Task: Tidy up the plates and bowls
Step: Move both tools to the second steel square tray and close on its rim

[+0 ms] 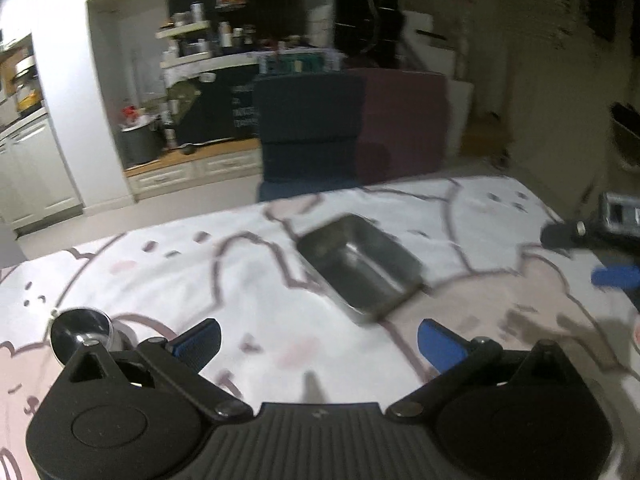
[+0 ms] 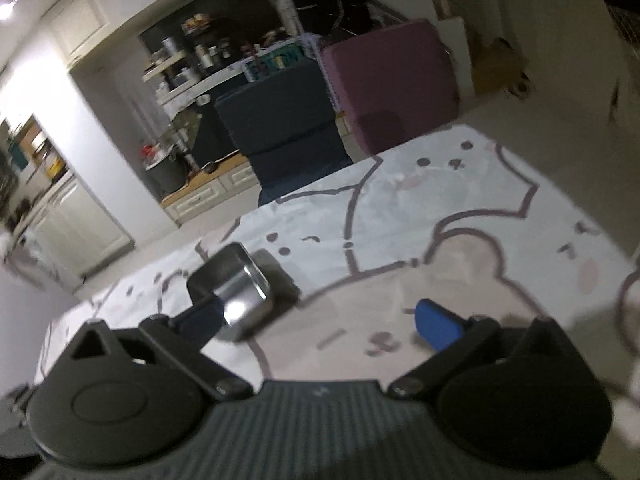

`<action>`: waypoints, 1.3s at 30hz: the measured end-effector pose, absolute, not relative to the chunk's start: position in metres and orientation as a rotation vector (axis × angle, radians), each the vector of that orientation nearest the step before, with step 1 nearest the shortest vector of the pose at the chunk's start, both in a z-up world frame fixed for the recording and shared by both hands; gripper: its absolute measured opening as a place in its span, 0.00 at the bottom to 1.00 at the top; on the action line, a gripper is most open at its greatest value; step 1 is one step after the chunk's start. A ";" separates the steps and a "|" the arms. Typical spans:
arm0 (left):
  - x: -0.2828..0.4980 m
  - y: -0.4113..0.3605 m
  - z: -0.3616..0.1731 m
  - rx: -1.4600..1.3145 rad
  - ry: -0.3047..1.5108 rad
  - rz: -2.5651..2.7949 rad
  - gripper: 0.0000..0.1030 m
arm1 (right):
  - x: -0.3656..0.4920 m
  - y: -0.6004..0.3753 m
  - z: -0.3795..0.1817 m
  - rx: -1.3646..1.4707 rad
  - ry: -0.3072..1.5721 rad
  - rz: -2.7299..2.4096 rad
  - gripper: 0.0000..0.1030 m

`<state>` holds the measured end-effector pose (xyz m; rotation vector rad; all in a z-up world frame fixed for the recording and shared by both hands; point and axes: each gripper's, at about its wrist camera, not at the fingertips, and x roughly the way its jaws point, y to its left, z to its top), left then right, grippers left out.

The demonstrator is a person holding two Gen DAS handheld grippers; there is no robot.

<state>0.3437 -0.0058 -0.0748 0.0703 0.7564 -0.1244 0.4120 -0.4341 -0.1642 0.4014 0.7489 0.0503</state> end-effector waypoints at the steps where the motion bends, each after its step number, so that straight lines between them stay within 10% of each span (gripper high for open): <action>1: 0.355 0.000 -0.076 0.063 0.748 -0.109 1.00 | 0.418 -0.428 -0.170 0.423 0.754 0.047 1.00; 39: 0.508 -0.022 -0.153 0.330 0.746 -0.056 1.00 | 0.515 -0.335 -0.276 0.298 1.050 0.085 1.00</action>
